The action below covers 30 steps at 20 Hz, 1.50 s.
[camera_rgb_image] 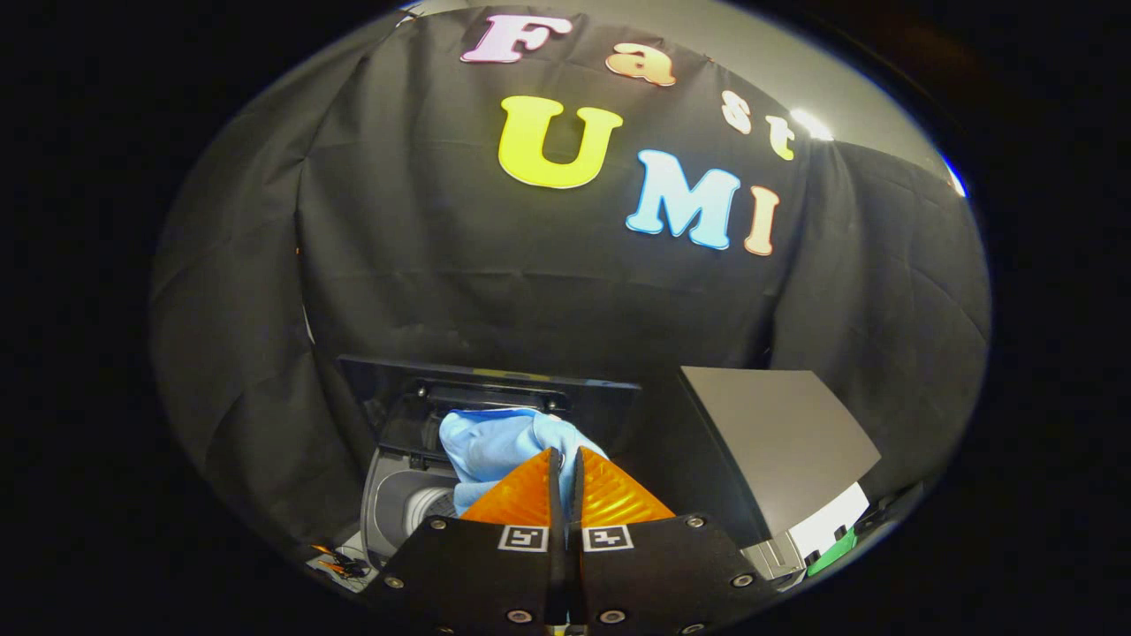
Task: Put the clothes into the washing machine and then close the washing machine lid.
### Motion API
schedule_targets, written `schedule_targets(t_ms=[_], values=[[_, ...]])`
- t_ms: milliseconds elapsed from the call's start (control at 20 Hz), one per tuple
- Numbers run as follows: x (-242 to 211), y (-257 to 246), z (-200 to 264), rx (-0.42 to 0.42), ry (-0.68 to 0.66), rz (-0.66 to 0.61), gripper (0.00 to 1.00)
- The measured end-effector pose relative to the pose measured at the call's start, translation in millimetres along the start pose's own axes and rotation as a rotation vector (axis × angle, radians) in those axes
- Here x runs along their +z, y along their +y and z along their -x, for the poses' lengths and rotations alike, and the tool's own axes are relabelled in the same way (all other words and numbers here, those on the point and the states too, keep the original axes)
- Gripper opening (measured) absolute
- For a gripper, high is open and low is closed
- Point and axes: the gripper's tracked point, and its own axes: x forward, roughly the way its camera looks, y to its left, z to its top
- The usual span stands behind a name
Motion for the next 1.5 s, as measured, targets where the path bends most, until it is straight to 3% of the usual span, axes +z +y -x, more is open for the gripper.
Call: schedule_targets(t_ms=[500,1050,1300,1500], values=[[-69.4,56.3,-54.4,0.110,0.108,0.031,0.00],[-166.0,53.0,-105.9,0.131,0.297,-0.035,0.00],[-197.6,62.9,-118.4,0.173,0.387,-0.098,0.00],[-220.9,65.6,-119.7,0.214,0.473,-0.071,0.00]])
